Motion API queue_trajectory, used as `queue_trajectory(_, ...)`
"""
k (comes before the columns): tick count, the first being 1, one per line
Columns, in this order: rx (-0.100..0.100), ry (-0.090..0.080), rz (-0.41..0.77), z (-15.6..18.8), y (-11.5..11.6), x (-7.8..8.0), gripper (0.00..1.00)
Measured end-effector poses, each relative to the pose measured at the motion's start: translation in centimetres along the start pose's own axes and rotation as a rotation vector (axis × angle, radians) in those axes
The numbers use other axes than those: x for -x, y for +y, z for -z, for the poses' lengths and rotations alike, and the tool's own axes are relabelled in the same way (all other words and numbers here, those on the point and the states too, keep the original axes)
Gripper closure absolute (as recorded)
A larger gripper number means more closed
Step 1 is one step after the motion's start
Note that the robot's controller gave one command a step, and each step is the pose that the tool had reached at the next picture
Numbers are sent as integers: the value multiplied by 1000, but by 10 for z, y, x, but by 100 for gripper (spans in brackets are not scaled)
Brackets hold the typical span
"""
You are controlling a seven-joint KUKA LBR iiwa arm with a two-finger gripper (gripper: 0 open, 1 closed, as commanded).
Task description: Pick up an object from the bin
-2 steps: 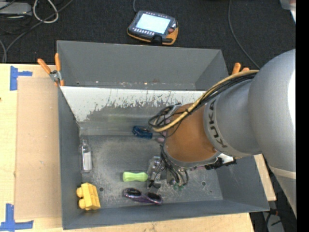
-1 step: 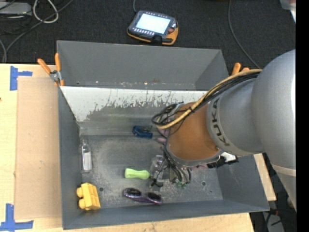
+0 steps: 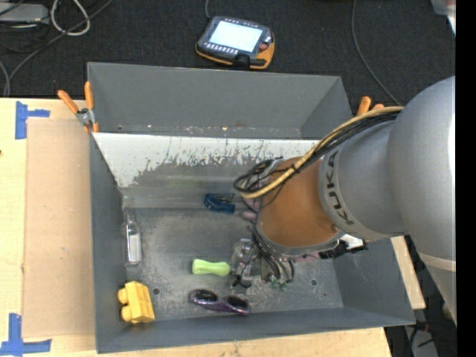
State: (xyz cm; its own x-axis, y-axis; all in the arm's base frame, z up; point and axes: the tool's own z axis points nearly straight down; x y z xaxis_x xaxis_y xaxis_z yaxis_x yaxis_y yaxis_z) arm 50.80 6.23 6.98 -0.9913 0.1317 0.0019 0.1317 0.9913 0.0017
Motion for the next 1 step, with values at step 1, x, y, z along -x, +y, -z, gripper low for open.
queue_trajectory(1,-1,2,1,3,-1,-4,100)
